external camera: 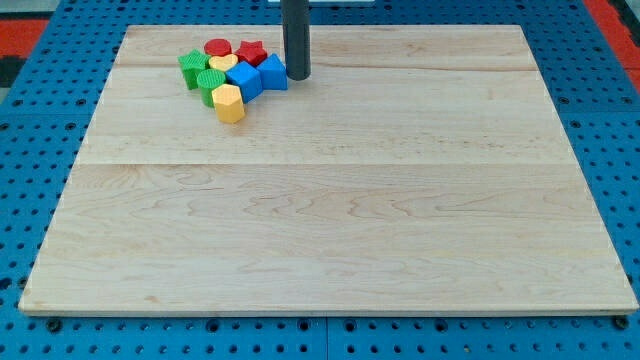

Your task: Point your arm towards top left side of board

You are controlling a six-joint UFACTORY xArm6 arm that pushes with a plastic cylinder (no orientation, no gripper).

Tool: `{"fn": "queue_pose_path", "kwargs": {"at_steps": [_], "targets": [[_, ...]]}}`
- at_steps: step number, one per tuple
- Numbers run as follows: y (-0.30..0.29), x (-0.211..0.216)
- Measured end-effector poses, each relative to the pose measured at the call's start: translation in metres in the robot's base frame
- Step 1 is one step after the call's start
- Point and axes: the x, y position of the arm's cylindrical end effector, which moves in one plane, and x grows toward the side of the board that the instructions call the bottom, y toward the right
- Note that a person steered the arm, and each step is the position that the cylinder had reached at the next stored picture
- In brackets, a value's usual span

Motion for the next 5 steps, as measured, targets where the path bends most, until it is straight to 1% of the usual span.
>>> {"fn": "queue_pose_path", "kwargs": {"at_steps": [1,2,3,4,5], "targets": [[0.001,0.0],[0.023,-0.017],[0.018,-0.067],[-0.043,-0.097],[-0.095,-0.085]]}}
